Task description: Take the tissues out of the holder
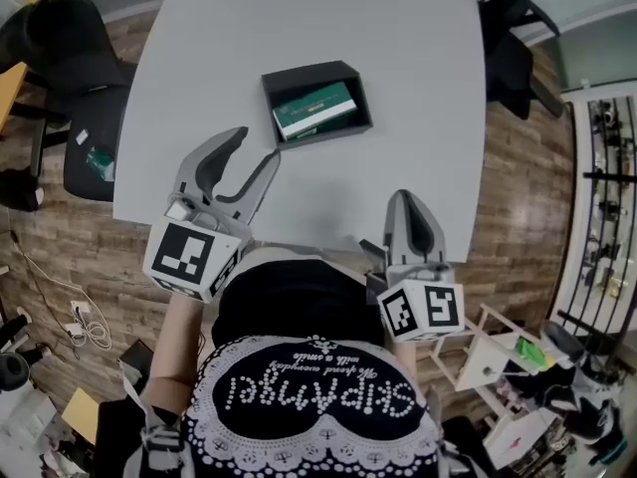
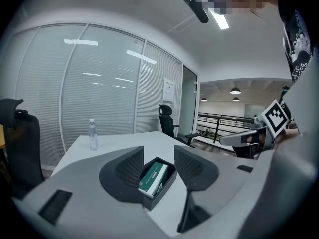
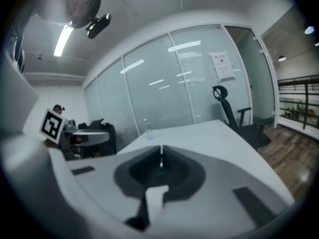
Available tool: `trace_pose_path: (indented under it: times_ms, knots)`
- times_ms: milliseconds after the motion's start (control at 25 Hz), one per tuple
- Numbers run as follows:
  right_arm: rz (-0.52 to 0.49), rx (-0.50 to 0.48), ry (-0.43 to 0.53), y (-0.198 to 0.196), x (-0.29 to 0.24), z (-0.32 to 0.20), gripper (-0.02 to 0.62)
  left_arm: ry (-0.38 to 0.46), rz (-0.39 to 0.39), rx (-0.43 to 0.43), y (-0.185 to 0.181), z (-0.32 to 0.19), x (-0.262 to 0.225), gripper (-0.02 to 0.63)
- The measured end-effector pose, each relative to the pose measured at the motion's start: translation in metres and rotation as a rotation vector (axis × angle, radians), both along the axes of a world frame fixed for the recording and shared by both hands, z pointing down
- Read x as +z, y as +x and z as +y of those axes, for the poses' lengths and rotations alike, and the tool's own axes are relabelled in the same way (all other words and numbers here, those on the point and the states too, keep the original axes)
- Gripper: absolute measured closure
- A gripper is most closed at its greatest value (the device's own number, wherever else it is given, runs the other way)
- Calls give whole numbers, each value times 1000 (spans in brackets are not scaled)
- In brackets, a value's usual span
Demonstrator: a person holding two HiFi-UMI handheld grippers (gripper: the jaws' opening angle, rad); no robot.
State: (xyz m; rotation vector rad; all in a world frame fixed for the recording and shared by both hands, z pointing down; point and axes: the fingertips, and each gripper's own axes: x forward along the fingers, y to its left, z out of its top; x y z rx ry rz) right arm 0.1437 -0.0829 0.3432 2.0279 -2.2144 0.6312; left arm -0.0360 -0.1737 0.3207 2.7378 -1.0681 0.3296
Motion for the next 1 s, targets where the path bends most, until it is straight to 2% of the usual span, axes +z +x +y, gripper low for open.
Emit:
trace_pose_path:
  times_ms: [320,480,800,1000]
  knots:
    - [-8,55,-30,20,7,-1,561,-13,-71,119,39,-24,18,385]
    - [-14,84,-46,28,11,0,561,-16,-87,144,58,-39,33,359]
    - [-25,135,-86,38,20,-1,560,-71,-163,194,86,-72,81,337]
    - [-35,169,-113,39,26,1,561,-102,-221,271,105,-80,107,310]
